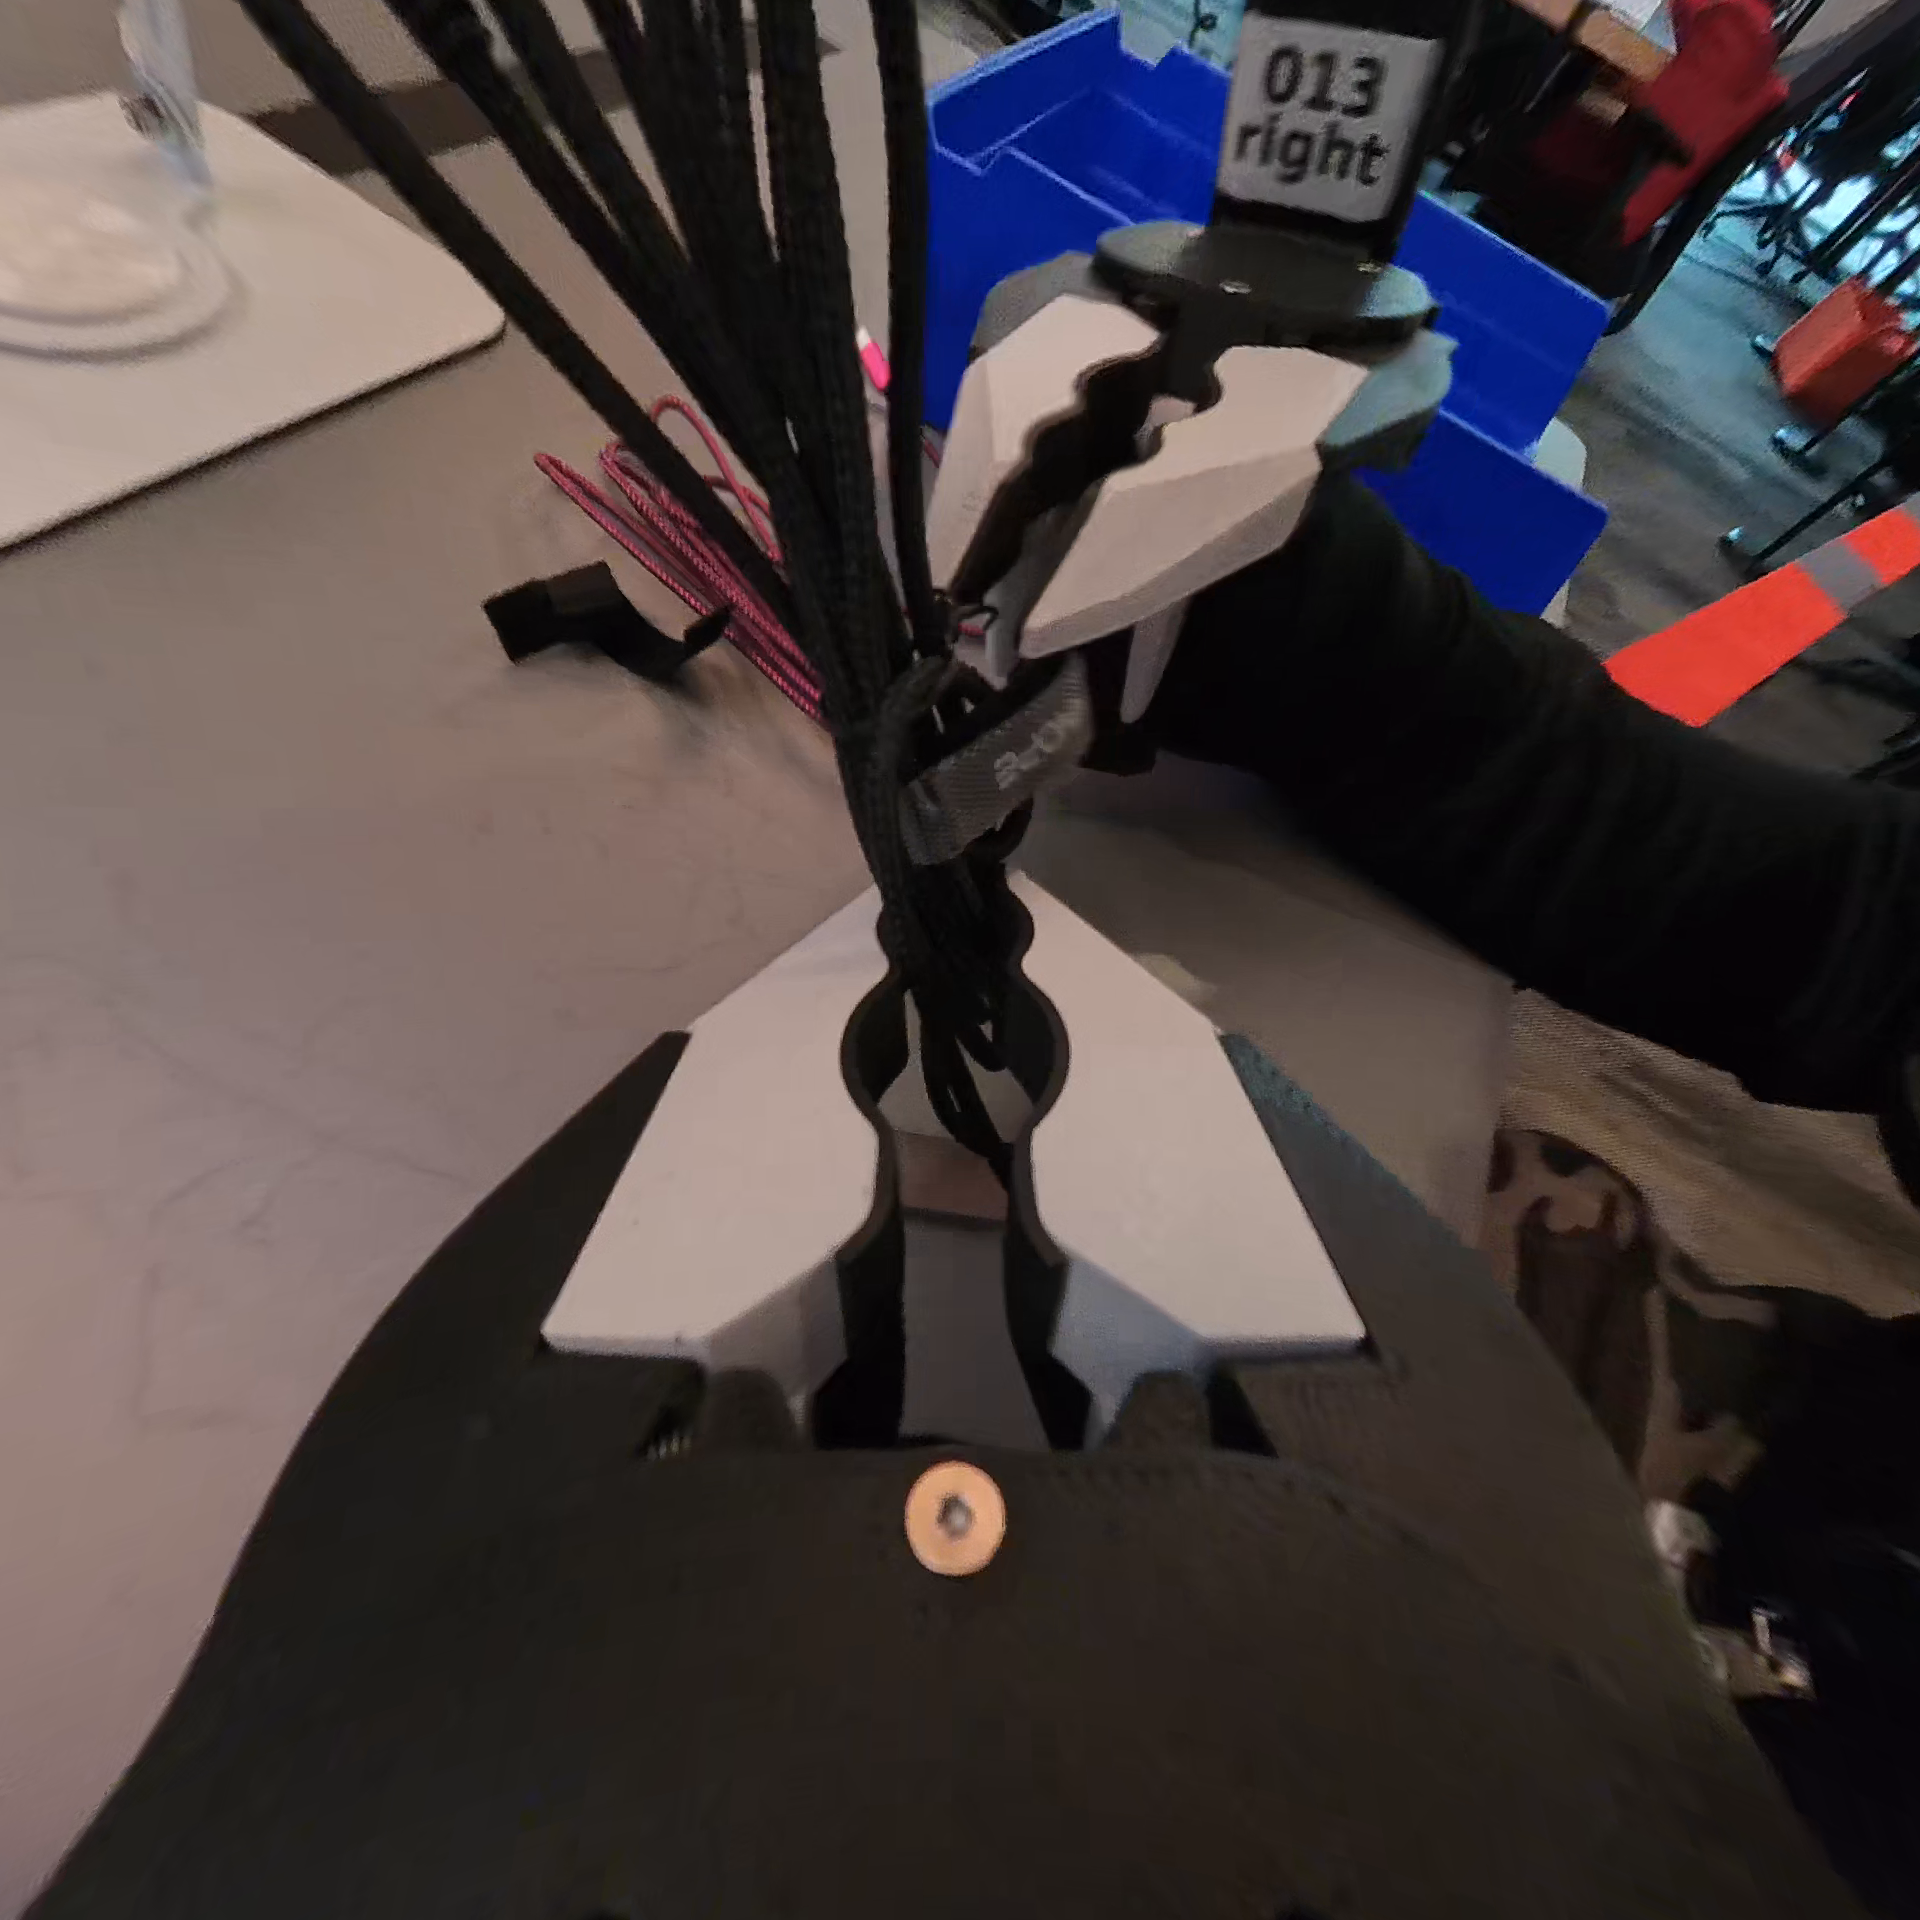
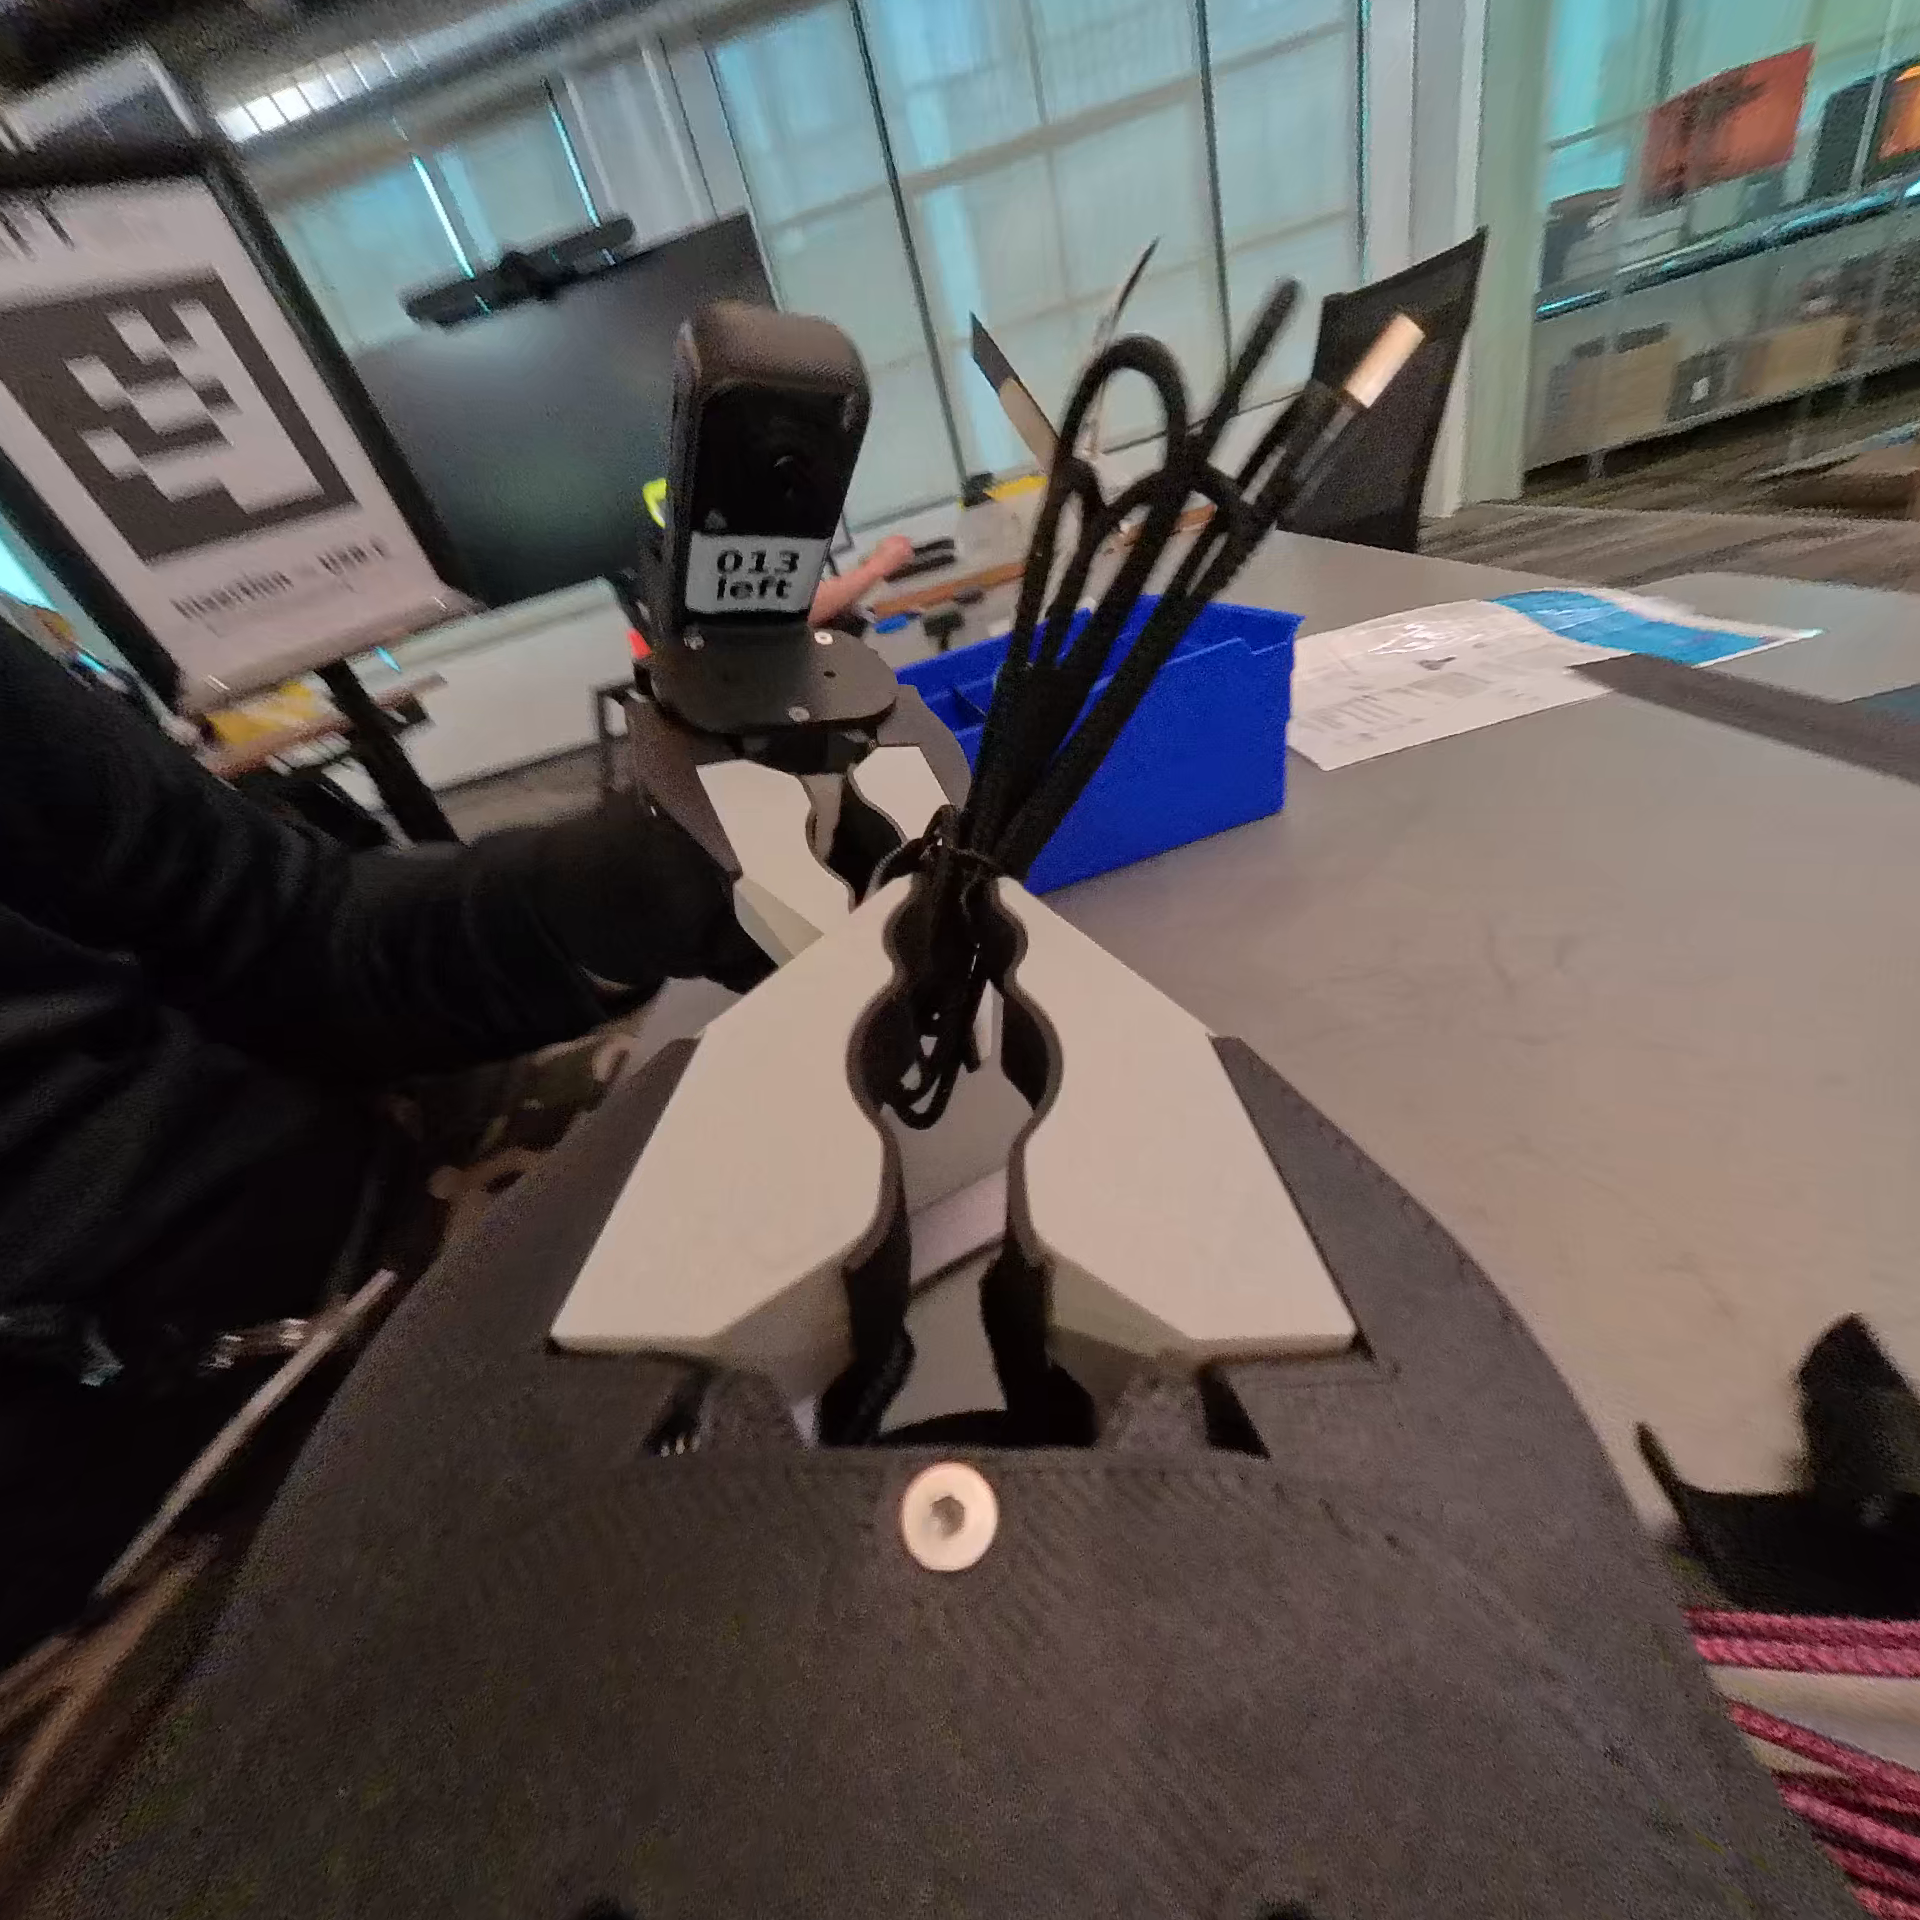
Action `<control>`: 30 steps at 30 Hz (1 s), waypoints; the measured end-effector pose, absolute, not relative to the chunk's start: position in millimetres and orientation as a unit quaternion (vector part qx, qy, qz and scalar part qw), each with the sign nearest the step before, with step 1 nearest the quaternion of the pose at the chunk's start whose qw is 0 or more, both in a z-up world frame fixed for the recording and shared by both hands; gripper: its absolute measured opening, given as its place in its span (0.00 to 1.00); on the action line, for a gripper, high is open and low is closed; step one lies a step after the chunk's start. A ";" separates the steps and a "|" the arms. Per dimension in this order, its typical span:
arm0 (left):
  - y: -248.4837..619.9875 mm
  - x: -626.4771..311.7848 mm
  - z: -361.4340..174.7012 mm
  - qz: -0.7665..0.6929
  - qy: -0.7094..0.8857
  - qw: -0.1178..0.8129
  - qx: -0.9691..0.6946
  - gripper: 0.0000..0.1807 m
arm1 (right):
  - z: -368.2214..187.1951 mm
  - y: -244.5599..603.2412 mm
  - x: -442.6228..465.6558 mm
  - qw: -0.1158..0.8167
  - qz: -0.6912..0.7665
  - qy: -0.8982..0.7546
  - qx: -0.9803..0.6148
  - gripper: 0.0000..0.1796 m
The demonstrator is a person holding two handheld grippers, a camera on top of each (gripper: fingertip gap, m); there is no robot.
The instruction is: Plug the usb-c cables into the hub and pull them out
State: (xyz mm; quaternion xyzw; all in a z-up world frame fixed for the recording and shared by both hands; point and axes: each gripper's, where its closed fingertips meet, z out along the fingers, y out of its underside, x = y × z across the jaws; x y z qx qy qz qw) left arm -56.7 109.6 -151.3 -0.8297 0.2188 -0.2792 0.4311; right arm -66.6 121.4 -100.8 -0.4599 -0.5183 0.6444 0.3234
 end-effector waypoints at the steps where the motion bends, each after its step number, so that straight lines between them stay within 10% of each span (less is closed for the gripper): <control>1: 109.9 -57.7 -150.3 -0.271 0.224 0.439 -0.827 0.05 | -98.4 122.5 -65.6 0.311 0.661 -0.506 -0.460 0.05; 30: 107.9 -53.7 -152.9 -0.249 0.277 0.450 -0.812 0.05 | -99.7 119.6 -64.7 0.235 0.716 -0.470 -0.459 0.06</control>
